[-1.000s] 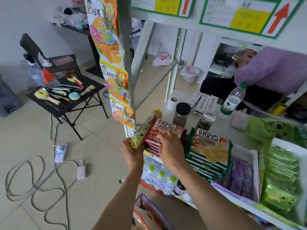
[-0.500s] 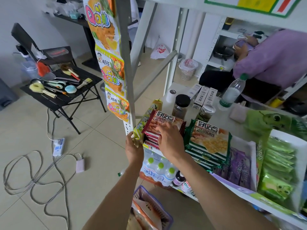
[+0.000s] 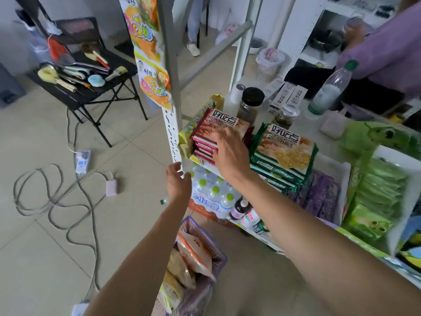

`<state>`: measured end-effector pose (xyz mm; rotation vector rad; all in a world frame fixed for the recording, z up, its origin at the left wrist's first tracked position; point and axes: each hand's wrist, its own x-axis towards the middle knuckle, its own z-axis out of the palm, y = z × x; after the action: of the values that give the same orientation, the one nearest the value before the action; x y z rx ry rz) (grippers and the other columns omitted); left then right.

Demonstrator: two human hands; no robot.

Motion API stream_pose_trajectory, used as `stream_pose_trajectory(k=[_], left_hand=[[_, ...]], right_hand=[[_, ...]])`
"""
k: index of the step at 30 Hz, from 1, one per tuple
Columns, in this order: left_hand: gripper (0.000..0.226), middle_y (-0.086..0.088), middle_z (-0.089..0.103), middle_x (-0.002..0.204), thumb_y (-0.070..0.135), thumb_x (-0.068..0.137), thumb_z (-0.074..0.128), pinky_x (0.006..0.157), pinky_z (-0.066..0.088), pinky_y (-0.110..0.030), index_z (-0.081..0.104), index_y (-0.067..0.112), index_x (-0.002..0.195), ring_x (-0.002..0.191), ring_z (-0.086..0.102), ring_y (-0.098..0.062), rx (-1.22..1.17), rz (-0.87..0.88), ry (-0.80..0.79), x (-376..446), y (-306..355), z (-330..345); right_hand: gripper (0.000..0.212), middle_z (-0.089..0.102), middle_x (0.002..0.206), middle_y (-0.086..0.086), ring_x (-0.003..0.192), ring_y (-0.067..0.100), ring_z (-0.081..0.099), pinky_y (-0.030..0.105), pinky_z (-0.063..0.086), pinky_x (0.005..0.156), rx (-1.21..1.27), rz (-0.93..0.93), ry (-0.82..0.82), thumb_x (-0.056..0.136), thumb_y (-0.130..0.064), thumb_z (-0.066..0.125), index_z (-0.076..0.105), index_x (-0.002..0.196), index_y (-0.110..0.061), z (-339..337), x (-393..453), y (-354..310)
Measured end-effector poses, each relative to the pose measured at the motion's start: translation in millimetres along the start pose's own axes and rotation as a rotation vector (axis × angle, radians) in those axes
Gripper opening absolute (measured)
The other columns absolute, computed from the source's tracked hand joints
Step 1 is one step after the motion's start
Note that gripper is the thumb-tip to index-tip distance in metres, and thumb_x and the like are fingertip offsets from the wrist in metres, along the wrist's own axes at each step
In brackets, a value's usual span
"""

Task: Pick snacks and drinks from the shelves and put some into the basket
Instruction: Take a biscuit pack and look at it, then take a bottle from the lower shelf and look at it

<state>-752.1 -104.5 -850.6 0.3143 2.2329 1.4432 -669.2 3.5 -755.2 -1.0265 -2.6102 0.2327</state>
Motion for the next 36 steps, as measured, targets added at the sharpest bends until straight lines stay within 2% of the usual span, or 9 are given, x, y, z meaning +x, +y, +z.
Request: stream_pose_trajectory(k=[3, 8, 11, 14, 16, 24, 26, 31, 36], left_hand=[[0.035, -0.004, 0.056, 0.124, 0.001, 0.090, 0.053, 0.077, 0.047, -0.030, 0.055, 0.009, 0.124, 0.097, 0.058, -0.017, -0.053, -0.048, 0.019, -25.7, -18.3, 10.2], [0.031, -0.006, 0.064, 0.117, -0.002, 0.088, 0.053, 0.082, 0.053, -0.034, 0.060, 0.010, 0.116, 0.096, 0.062, -0.024, -0.166, -0.101, 0.012, -74.9, -52.6, 43.8], [0.033, -0.005, 0.066, 0.113, 0.002, 0.086, 0.054, 0.074, 0.053, -0.019, 0.061, 0.007, 0.118, 0.098, 0.063, -0.024, -0.203, -0.138, -0.009, -106.0, -75.0, 64.6], [0.048, -0.002, 0.069, 0.104, 0.018, 0.075, 0.051, 0.082, 0.058, -0.036, 0.062, 0.008, 0.121, 0.093, 0.067, -0.024, -0.205, -0.155, -0.028, -129.2, -107.0, 81.5], [0.045, -0.002, 0.071, 0.099, 0.020, 0.072, 0.050, 0.087, 0.056, -0.046, 0.066, 0.009, 0.113, 0.093, 0.068, -0.028, -0.183, -0.178, -0.027, -140.4, -134.0, 91.5], [0.022, 0.001, 0.071, 0.097, 0.022, 0.076, 0.052, 0.090, 0.054, -0.047, 0.063, 0.029, 0.093, 0.095, 0.068, -0.027, -0.119, -0.216, -0.125, -147.9, -191.3, 127.8], [0.021, -0.001, 0.071, 0.096, 0.013, 0.081, 0.054, 0.089, 0.054, -0.045, 0.065, 0.023, 0.096, 0.092, 0.068, -0.026, -0.107, -0.198, -0.157, -141.2, -199.7, 139.5], [0.038, -0.004, 0.072, 0.107, 0.021, 0.081, 0.052, 0.092, 0.052, -0.041, 0.066, 0.016, 0.116, 0.099, 0.066, -0.022, -0.125, -0.159, -0.218, -124.3, -224.3, 172.5], [0.049, -0.021, 0.067, 0.111, 0.017, 0.082, 0.049, 0.086, 0.052, -0.050, 0.058, 0.020, 0.130, 0.101, 0.059, -0.044, -0.187, -0.144, -0.270, -104.3, -247.3, 199.2]], right_hand=[[0.039, 0.056, 0.131, 0.010, 0.117, 0.026, 0.054, 0.035, 0.048, 0.096, 0.053, -0.060, 0.064, 0.092, -0.008, 0.060, 0.054, 0.130, -0.006, -4.1, -9.9, 2.5], [0.013, 0.061, 0.108, 0.015, 0.098, 0.030, 0.060, 0.039, 0.051, 0.082, 0.242, -0.260, 0.217, 0.087, -0.002, 0.061, 0.062, 0.100, -0.003, -8.1, -46.2, 16.0], [0.011, 0.061, 0.101, 0.010, 0.093, 0.027, 0.059, 0.035, 0.046, 0.077, 0.358, -0.271, 0.179, 0.088, -0.003, 0.058, 0.064, 0.097, -0.005, 2.8, -86.2, 34.7], [0.015, 0.062, 0.097, 0.010, 0.090, 0.028, 0.060, 0.035, 0.043, 0.075, 0.374, -0.221, 0.076, 0.088, -0.007, 0.054, 0.065, 0.098, -0.005, 30.3, -130.5, 64.9], [0.016, 0.063, 0.097, 0.013, 0.091, 0.031, 0.061, 0.037, 0.046, 0.079, 0.379, -0.135, -0.032, 0.088, -0.006, 0.054, 0.066, 0.097, -0.004, 59.0, -157.9, 87.6], [0.017, 0.068, 0.104, 0.012, 0.098, 0.029, 0.064, 0.035, 0.046, 0.083, 0.304, 0.194, -0.329, 0.090, -0.005, 0.057, 0.069, 0.102, -0.007, 158.9, -214.2, 150.6], [0.017, 0.069, 0.103, 0.012, 0.098, 0.030, 0.064, 0.039, 0.048, 0.086, 0.312, 0.223, -0.331, 0.089, -0.004, 0.056, 0.069, 0.100, -0.007, 178.0, -213.0, 158.6], [0.021, 0.071, 0.104, 0.011, 0.100, 0.030, 0.064, 0.044, 0.048, 0.087, 0.316, 0.309, -0.262, 0.089, -0.003, 0.053, 0.069, 0.102, -0.007, 216.9, -199.4, 176.6], [0.025, 0.072, 0.104, 0.011, 0.100, 0.031, 0.064, 0.044, 0.049, 0.091, 0.310, 0.298, -0.194, 0.089, -0.002, 0.053, 0.068, 0.108, -0.006, 243.1, -188.4, 191.8]])
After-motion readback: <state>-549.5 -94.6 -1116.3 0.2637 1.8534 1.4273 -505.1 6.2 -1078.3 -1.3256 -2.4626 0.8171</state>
